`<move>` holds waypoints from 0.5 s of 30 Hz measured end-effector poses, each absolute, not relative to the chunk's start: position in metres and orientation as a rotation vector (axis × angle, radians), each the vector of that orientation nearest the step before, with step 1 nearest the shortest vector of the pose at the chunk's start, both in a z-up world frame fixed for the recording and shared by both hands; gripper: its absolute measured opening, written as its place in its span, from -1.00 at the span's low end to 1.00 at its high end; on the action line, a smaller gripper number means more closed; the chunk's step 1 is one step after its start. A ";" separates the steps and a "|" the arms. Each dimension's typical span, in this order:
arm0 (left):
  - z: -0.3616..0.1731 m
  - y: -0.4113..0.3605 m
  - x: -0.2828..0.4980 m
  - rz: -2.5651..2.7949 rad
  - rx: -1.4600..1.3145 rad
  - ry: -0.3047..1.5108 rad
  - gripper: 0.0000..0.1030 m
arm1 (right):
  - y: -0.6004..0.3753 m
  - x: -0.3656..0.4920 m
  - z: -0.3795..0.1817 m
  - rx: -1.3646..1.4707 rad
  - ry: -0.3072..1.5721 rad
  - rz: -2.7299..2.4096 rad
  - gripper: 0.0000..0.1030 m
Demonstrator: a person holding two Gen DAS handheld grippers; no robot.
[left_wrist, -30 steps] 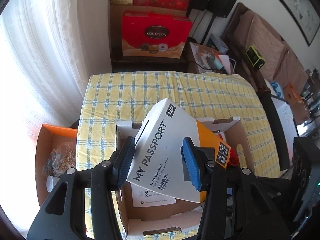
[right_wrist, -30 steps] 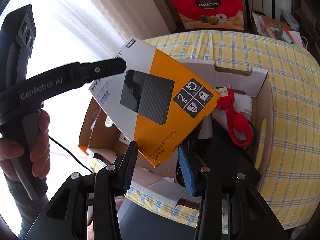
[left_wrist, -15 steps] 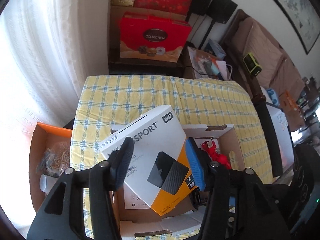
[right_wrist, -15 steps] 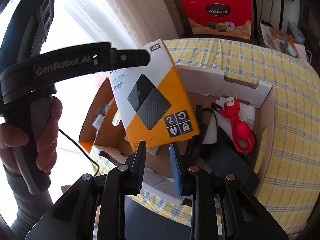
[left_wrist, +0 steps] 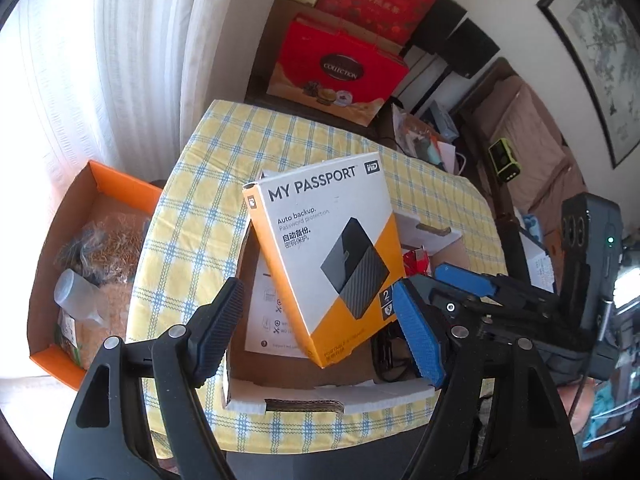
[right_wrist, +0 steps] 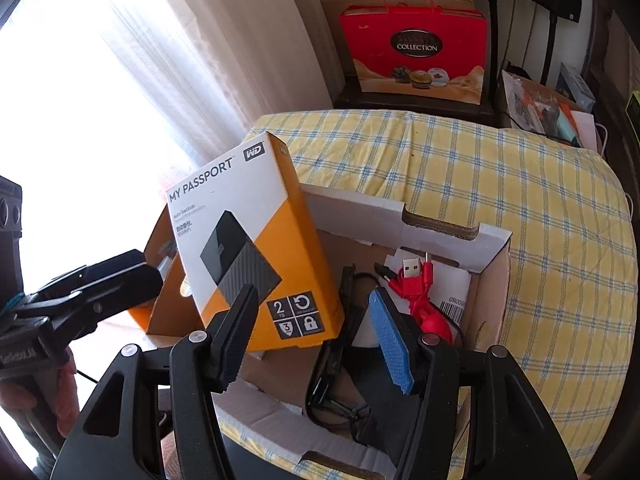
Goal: Organize objects
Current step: 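Lift the My Passport box with both tools and carry it over the cardboard box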
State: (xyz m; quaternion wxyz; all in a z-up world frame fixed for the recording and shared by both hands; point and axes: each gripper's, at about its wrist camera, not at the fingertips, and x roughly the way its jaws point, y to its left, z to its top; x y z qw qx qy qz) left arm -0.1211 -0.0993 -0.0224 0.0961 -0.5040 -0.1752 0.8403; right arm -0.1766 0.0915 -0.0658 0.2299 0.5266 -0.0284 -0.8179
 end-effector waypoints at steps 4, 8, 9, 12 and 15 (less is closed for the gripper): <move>-0.029 -0.096 -0.118 2.482 -1.473 -0.532 0.30 | 0.088 -0.182 -0.075 1.459 -0.086 -2.246 0.15; -0.036 -0.086 -0.117 2.468 -1.489 -0.480 -0.03 | 0.085 -0.183 -0.080 1.465 -0.100 -2.237 0.15; -0.039 -0.084 -0.118 2.464 -1.502 -0.474 -0.05 | 0.084 -0.183 -0.081 1.467 -0.099 -2.235 0.15; -0.046 -0.080 -0.118 2.456 -1.523 -0.471 -0.13 | 0.081 -0.182 -0.082 1.475 -0.085 -2.238 0.15; -0.053 -0.079 -0.117 2.444 -1.543 -0.467 -0.17 | 0.079 -0.182 -0.082 1.477 -0.098 -2.218 0.15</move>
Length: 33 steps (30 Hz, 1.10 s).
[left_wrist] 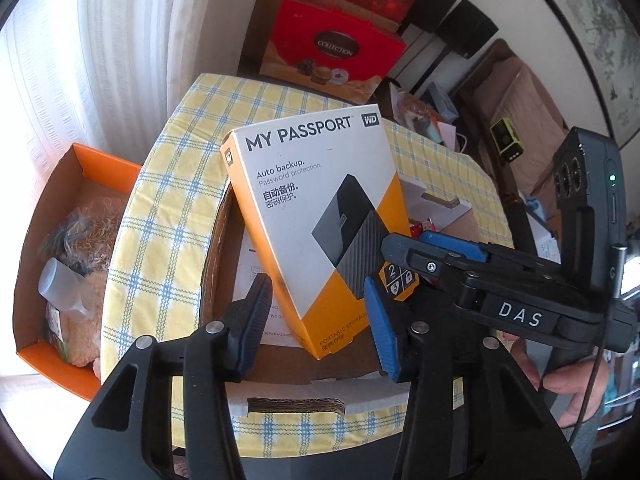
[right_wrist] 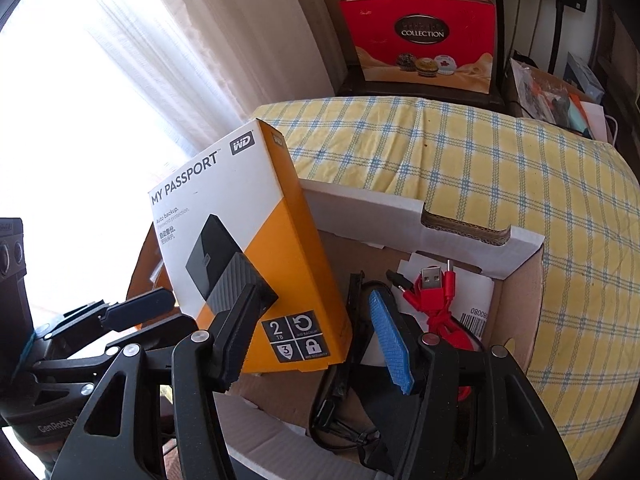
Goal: Organize objects
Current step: 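Lift the My Passport box with both tools and carry it over the cardboard box, then lower the My Passport box into the cardboard box beside the red cable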
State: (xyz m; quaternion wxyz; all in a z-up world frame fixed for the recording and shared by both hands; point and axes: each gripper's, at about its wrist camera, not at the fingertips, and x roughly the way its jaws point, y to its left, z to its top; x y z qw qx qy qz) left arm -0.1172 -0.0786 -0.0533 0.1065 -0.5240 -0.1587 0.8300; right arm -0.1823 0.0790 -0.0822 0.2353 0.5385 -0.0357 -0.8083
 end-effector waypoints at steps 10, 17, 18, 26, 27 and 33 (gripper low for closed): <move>-0.050 -0.078 -0.118 2.453 -1.510 -0.448 -0.20 | 0.073 -0.178 -0.081 1.503 -0.162 -2.140 -0.10; -0.016 -0.085 -0.117 2.487 -1.443 -0.387 -0.20 | 0.068 -0.159 -0.054 1.479 -0.167 -2.106 -0.10; -0.014 -0.085 -0.117 2.486 -1.441 -0.379 -0.20 | 0.067 -0.156 -0.051 1.475 -0.163 -2.107 -0.10; -0.025 -0.092 -0.106 2.474 -1.486 -0.356 -0.21 | 0.056 -0.132 -0.062 1.501 -0.148 -2.089 -0.11; -0.028 -0.092 -0.105 2.472 -1.493 -0.353 -0.21 | 0.056 -0.131 -0.066 1.509 -0.155 -2.081 -0.11; -0.034 -0.092 -0.104 2.461 -1.522 -0.336 -0.21 | 0.053 -0.127 -0.082 1.547 -0.160 -2.050 -0.13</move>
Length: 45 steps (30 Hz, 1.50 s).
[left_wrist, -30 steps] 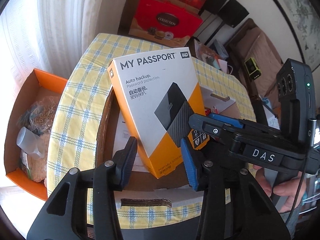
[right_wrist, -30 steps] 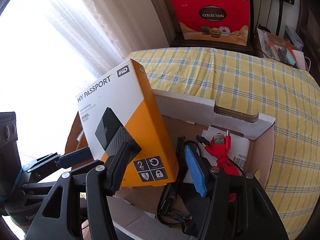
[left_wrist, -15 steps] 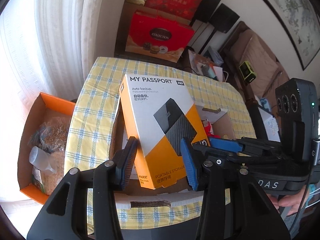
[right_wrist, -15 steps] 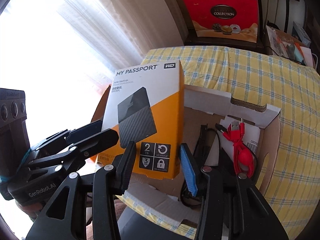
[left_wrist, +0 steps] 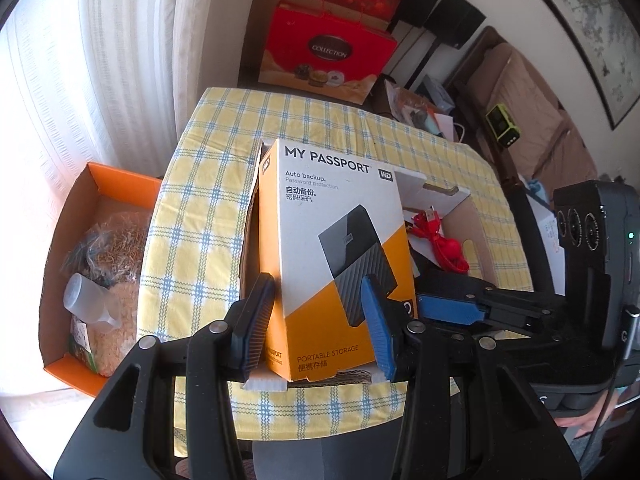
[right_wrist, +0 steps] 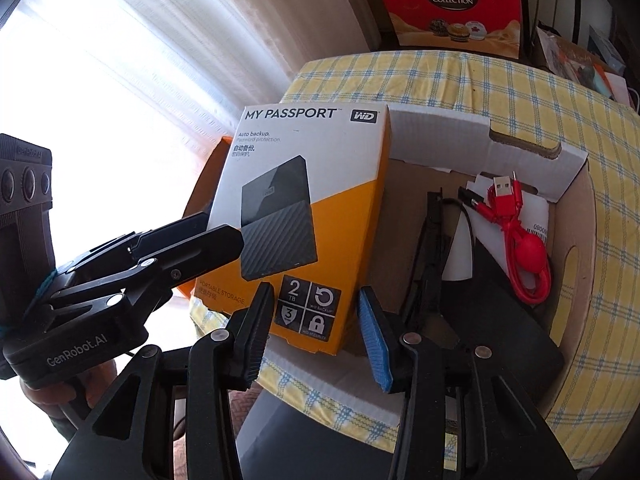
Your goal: Organize objects
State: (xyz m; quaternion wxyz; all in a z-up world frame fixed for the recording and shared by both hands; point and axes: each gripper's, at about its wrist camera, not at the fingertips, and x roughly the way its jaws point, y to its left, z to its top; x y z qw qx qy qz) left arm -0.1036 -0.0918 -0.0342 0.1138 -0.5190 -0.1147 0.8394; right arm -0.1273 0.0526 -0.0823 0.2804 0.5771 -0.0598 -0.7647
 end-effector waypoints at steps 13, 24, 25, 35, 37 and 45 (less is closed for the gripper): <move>-0.043 -0.098 -0.106 2.443 -1.574 -0.378 -0.20 | 0.049 -0.126 -0.096 1.574 -0.166 -2.023 -0.16; -0.010 -0.133 -0.098 2.578 -1.457 -0.426 0.30 | 0.058 -0.122 -0.087 1.527 -0.194 -2.056 -0.19; -0.014 -0.136 -0.099 2.580 -1.473 -0.432 0.30 | 0.061 -0.121 -0.084 1.515 -0.187 -2.071 -0.17; -0.051 -0.137 -0.103 2.533 -1.563 -0.470 0.31 | 0.102 -0.111 -0.048 1.412 -0.091 -2.265 0.37; -0.055 -0.136 -0.104 2.530 -1.569 -0.465 0.28 | 0.112 -0.110 -0.045 1.398 -0.081 -2.311 0.40; -0.065 -0.129 -0.105 2.509 -1.575 -0.453 0.18 | 0.156 -0.093 -0.035 1.375 -0.112 -2.429 0.46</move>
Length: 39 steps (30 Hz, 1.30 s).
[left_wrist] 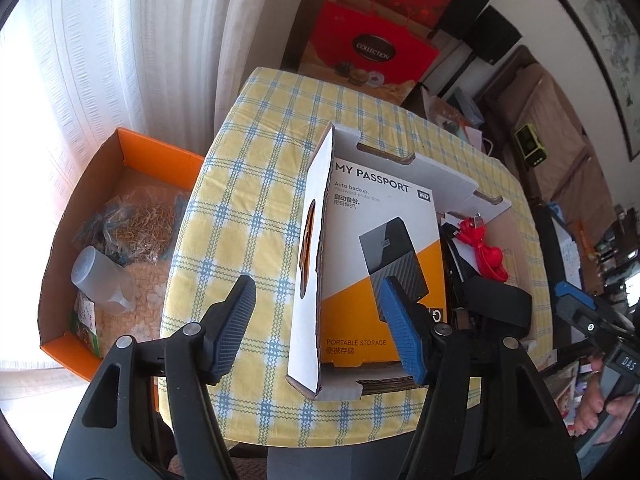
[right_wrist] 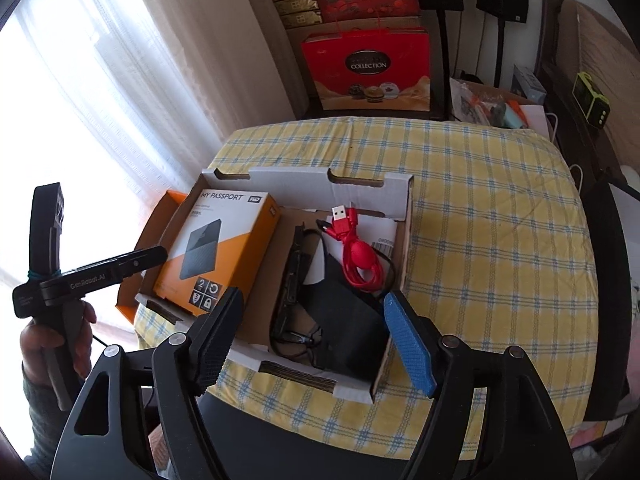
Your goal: Organize objects
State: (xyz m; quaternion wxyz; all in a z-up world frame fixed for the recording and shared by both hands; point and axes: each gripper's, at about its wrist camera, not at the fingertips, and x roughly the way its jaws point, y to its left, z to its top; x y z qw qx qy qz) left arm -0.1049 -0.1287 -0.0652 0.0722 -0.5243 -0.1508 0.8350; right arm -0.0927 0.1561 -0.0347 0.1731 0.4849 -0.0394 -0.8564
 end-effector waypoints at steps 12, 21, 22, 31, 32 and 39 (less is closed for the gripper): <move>-0.072 -0.109 -0.108 2.494 -1.600 -0.336 -0.34 | 0.185 -0.083 -0.041 1.372 -0.072 -2.586 0.47; -0.071 -0.099 -0.109 2.521 -1.587 -0.269 -0.33 | 0.186 -0.077 -0.046 1.375 -0.074 -2.593 0.47; -0.071 -0.097 -0.109 2.518 -1.586 -0.264 -0.33 | 0.186 -0.077 -0.046 1.377 -0.071 -2.594 0.47; -0.070 -0.074 -0.110 2.492 -1.568 -0.228 -0.33 | 0.185 -0.070 -0.049 1.386 -0.068 -2.613 0.47; -0.070 -0.072 -0.110 2.489 -1.567 -0.226 -0.33 | 0.185 -0.070 -0.049 1.386 -0.065 -2.615 0.47; -0.069 -0.056 -0.114 2.476 -1.564 -0.188 -0.33 | 0.201 -0.078 -0.062 1.439 -0.099 -2.644 0.38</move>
